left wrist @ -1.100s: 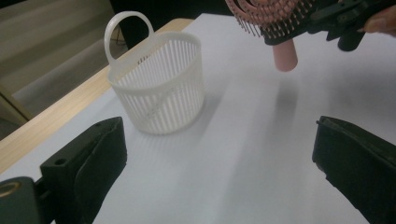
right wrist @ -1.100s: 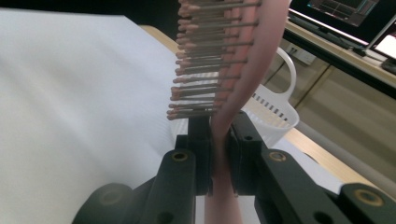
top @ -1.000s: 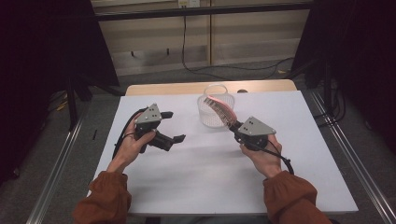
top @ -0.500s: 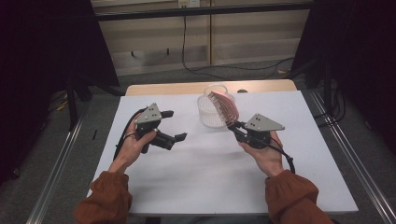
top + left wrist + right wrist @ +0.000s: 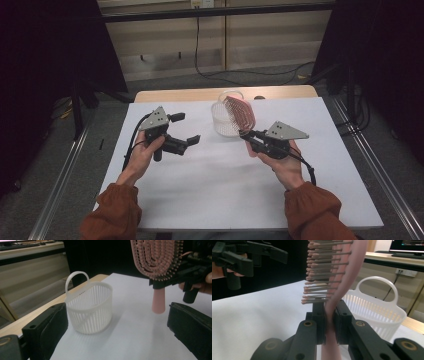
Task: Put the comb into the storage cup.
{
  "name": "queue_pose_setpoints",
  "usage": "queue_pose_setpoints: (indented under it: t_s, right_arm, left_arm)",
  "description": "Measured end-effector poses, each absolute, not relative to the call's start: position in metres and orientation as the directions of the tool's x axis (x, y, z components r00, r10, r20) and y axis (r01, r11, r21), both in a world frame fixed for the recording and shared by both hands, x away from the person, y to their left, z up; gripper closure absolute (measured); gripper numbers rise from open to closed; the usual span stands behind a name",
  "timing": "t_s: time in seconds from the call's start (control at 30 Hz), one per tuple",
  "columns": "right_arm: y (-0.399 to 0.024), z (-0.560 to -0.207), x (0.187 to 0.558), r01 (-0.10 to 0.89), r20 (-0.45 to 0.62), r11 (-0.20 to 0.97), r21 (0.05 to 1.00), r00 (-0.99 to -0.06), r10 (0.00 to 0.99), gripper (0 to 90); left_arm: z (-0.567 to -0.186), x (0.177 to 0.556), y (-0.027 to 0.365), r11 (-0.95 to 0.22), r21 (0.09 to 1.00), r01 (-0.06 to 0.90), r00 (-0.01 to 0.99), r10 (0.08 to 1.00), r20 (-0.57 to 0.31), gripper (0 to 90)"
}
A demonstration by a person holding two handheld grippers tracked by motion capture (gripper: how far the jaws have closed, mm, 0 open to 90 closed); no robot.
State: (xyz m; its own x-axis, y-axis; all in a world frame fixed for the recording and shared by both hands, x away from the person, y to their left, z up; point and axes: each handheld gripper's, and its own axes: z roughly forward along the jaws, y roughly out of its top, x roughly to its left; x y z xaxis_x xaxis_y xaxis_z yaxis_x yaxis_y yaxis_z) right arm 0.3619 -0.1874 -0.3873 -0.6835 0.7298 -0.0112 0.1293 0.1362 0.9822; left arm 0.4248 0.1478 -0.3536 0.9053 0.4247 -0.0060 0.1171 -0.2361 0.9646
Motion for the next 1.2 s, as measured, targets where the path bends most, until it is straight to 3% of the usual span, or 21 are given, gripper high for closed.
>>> queue_pose_setpoints:
  t_s: [0.33, 0.73, 1.2]
  right_arm:
    - [-0.183, -0.391, 0.362, 0.122, 0.021, 0.101, 0.987, -0.733, 0.68, 81.4]
    - [-0.177, -0.396, 0.36, 0.13, 0.072, 0.05, 0.99, -0.787, 0.612, 81.3]
    - [-0.165, -0.405, 0.36, 0.159, 0.123, 0.032, 0.987, -0.859, 0.497, 81.3]
  left_arm:
    - [-0.352, 0.416, 0.135, -0.224, 0.973, 0.06, 0.906, 0.42, 0.041, 2.5]
    - [-0.349, 0.409, 0.133, -0.141, 0.986, 0.088, 0.916, 0.4, -0.025, 1.6]
    - [-0.34, 0.402, 0.125, -0.109, 0.992, 0.056, 0.944, 0.33, -0.016, 2.3]
